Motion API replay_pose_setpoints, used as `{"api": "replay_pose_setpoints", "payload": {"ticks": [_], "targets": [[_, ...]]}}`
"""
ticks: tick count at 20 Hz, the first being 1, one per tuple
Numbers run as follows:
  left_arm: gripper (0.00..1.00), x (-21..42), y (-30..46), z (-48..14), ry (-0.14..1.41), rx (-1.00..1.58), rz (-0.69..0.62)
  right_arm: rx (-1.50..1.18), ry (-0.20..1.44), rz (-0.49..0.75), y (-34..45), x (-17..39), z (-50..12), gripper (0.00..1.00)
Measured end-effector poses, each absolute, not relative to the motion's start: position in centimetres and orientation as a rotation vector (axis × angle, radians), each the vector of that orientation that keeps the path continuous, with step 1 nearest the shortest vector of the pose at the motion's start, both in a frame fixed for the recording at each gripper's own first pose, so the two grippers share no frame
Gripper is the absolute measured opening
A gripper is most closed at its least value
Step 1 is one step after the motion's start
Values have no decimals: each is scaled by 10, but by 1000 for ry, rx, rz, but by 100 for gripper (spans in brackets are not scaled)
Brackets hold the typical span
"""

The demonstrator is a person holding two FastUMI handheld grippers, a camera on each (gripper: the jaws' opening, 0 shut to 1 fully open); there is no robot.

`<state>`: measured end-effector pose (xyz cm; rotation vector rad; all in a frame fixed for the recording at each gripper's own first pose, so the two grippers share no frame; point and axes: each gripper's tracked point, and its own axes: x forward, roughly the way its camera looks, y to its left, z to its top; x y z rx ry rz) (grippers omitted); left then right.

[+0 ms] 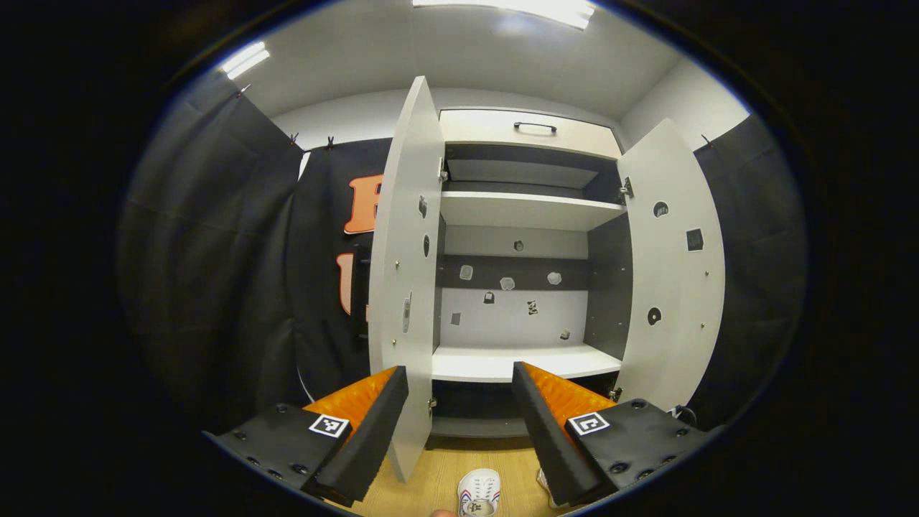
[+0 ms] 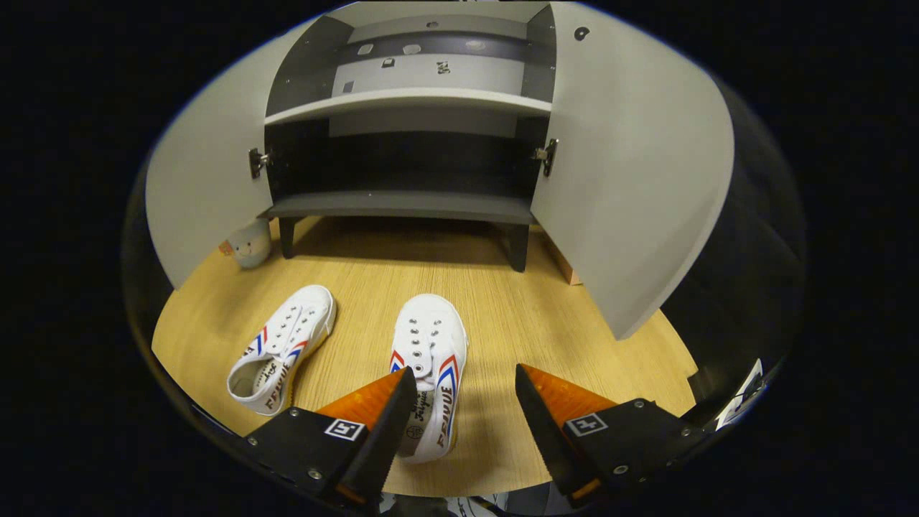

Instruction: Grab one shoe with the right hand and put it into the shoe cabinet, grab the other shoe with the left hand and put it into the shoe cabinet; then close the right door with the right hand and the left door with the left hand.

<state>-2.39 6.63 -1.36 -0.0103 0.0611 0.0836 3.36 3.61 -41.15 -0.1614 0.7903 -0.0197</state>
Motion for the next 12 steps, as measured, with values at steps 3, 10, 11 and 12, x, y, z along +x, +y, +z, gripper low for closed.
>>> {"api": "replay_pose_setpoints", "payload": {"ticks": [3, 10, 11, 12], "targets": [[95, -26, 82, -18, 73, -12, 111, -106, 908, -30, 34, 30, -444, 75], [95, -26, 101, -28, 100, -34, 136, -34, 1027, 1, 47, 31, -473, 46], [95, -26, 102, -30, 103, -32, 137, -33, 1028, -30, 42, 33, -477, 24], [95, -26, 101, -32, 108, -29, 134, -31, 1021, -70, 36, 35, -474, 16]]}}
